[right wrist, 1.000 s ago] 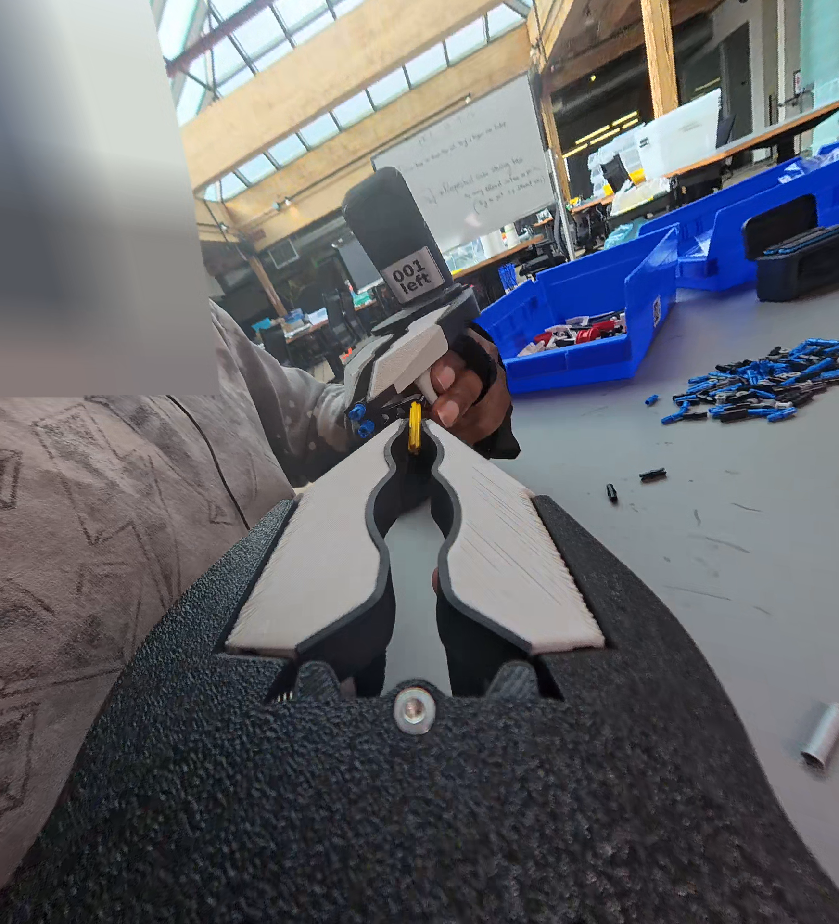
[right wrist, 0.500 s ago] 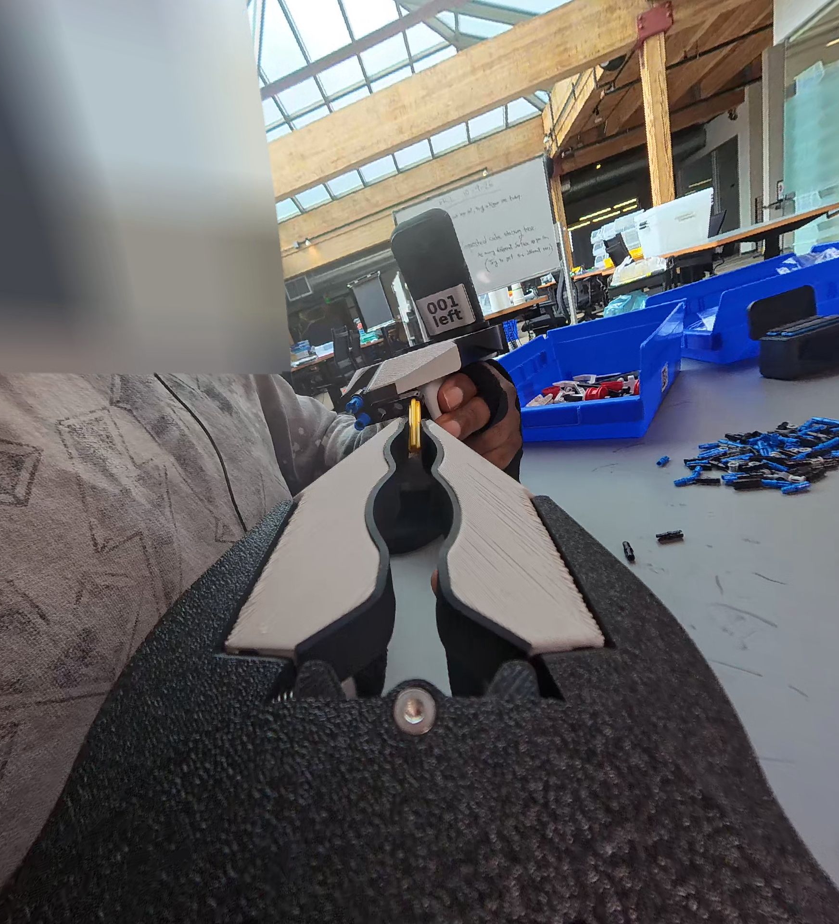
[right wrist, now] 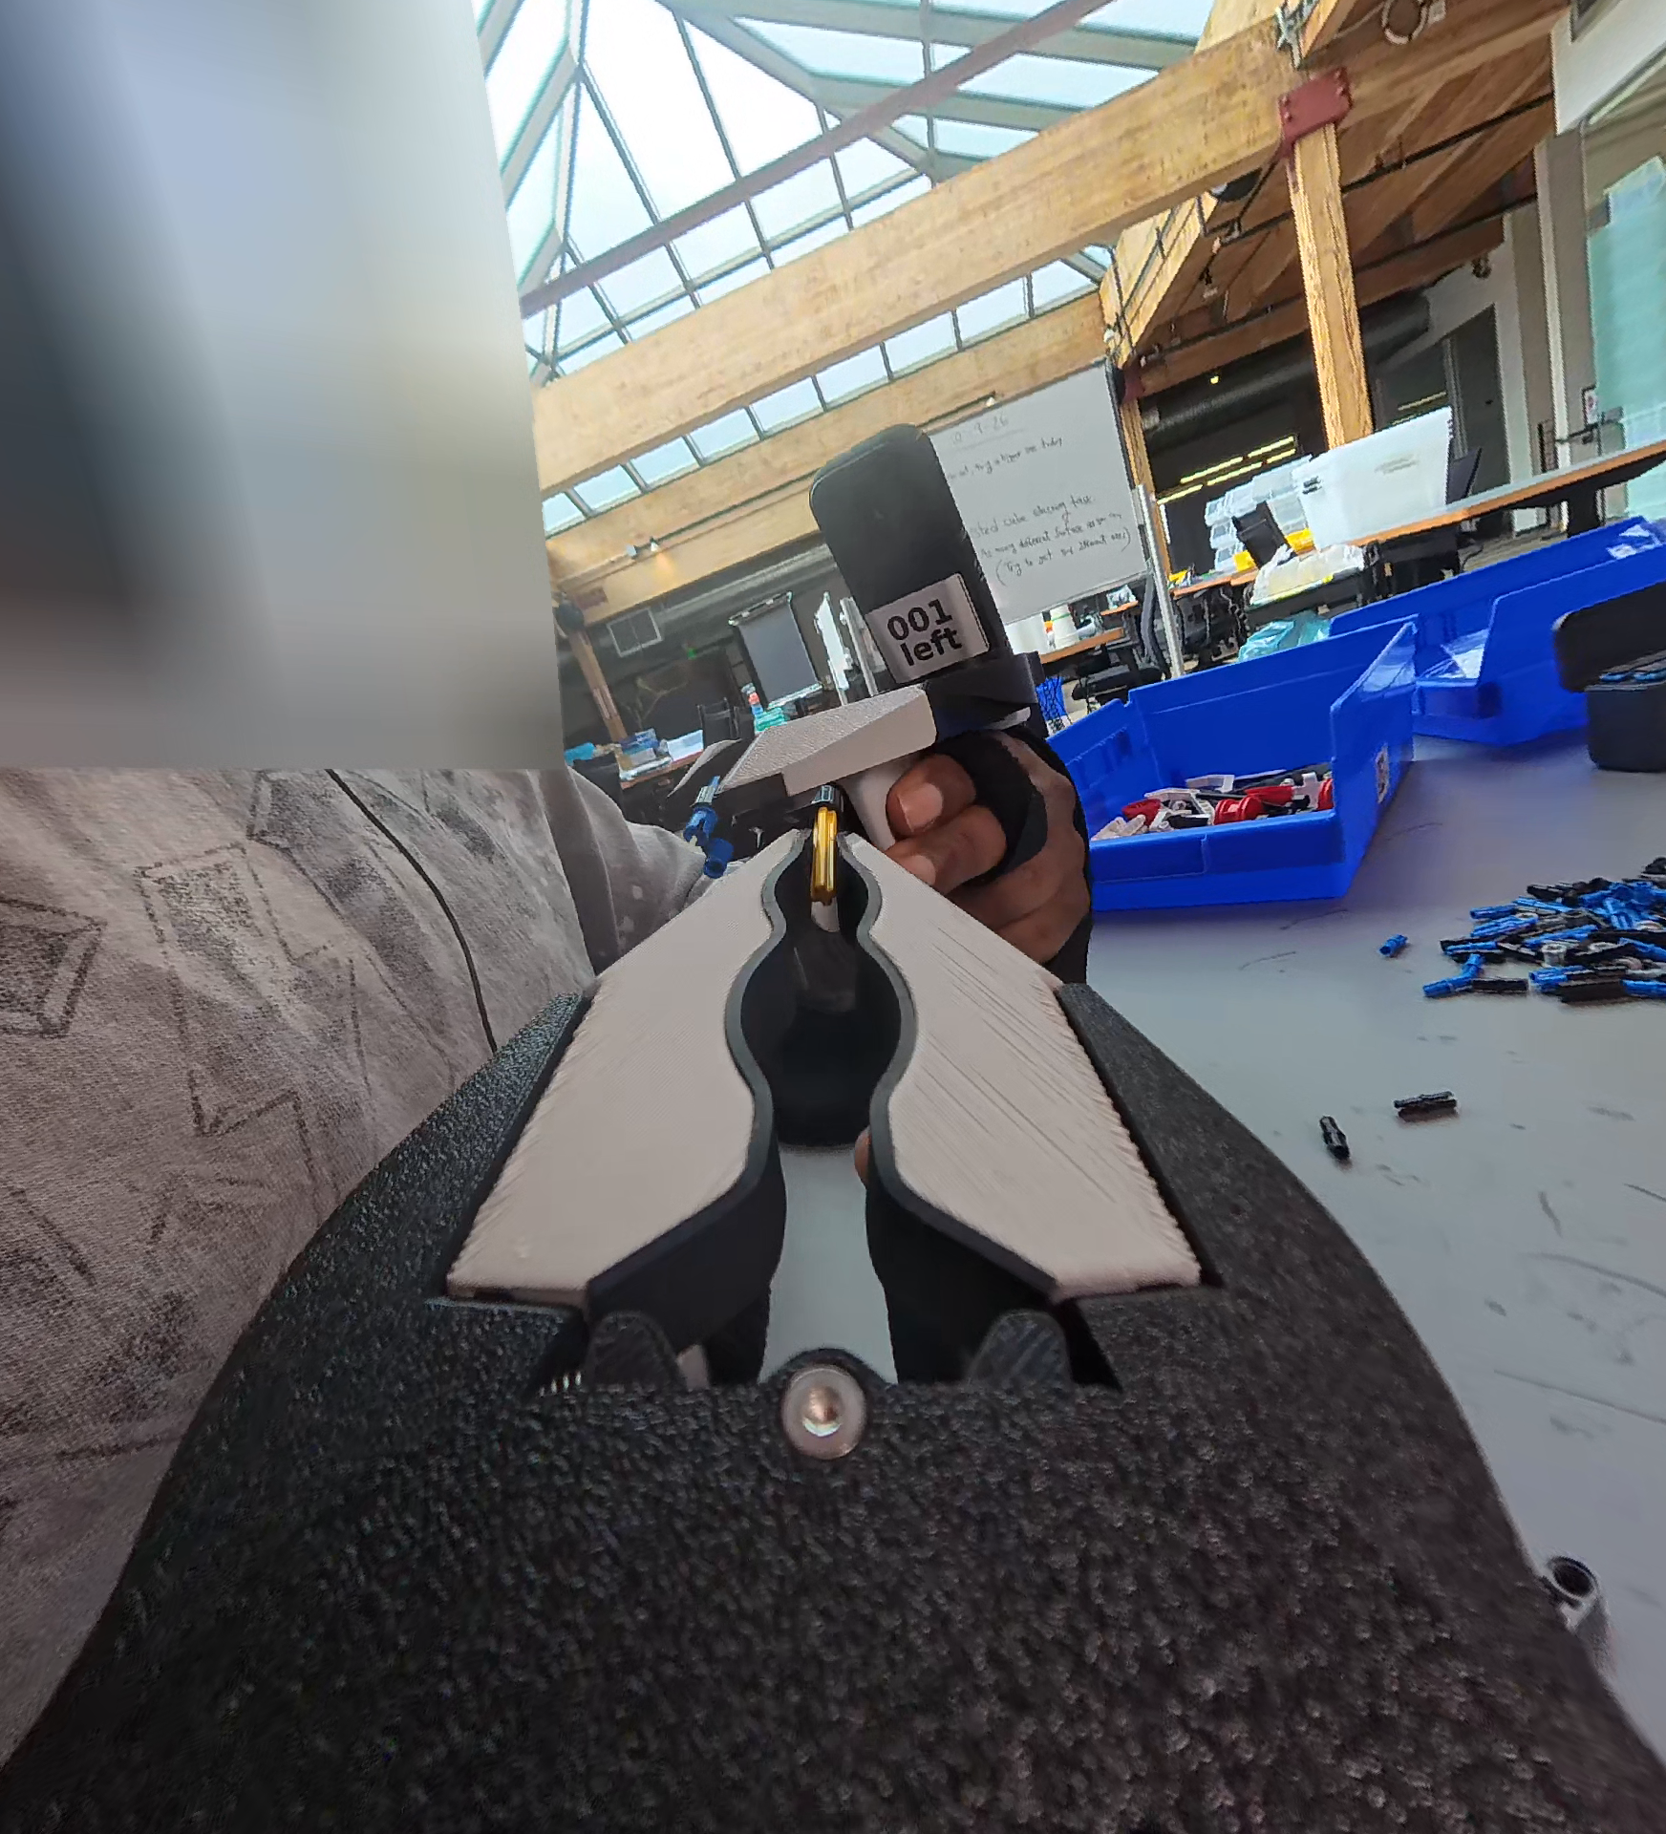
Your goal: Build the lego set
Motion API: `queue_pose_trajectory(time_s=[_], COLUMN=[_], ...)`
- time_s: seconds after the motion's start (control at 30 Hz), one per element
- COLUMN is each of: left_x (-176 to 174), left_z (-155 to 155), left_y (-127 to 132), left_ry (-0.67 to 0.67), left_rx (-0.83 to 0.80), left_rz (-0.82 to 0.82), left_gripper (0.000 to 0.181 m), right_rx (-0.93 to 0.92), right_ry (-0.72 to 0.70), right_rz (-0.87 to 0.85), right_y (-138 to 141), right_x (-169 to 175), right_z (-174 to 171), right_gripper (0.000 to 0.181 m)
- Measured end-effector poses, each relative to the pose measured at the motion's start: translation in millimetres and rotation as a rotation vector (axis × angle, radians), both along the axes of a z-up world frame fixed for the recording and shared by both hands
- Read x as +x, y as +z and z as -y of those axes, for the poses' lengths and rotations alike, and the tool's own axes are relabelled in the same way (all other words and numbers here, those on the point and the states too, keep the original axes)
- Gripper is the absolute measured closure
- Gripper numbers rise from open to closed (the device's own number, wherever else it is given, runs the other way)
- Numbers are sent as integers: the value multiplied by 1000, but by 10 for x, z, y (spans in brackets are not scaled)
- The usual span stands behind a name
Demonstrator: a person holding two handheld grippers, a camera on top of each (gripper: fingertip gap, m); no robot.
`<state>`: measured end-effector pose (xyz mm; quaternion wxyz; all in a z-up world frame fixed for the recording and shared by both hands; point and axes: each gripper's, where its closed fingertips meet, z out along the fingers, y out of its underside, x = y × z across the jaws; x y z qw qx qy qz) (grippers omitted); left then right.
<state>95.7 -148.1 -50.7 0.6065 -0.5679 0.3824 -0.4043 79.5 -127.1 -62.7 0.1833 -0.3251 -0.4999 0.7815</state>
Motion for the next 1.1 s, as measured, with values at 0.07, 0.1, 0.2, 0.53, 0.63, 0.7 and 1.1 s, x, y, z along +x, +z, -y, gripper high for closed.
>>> queue_pose_trajectory(time_s=[0.07,0.1,0.2,0.53,0.63,0.7,1.1], left_x=[-5,-4,-23,-603,-636,-622,-454], left_z=[-4,-1,-14,-476,-626,-670,-620], left_y=[-3,-7,-32,-118,-245,-271,-444], left_ry=[3,0,-2,143,122,104,114], left_rx=[0,-2,-31,-421,-607,-660,-720], left_rz=[-2,-1,8,374,487,551,456], left_gripper=[175,174,173,144,145,148,174], right_rx=[-1,0,6,325,424,489,658], right_ry=[-1,1,-7,-301,-380,-422,-440], right_rz=[-3,-4,3,-33,-41,-45,-55], right_y=[5,4,-15,-112,-161,-194,-315], right_x=[-6,-4,-10,-115,-171,-208,-314], right_z=[-7,-5,-15,-435,-497,-533,-386], right_gripper=[178,178,178,177,177,177,177])
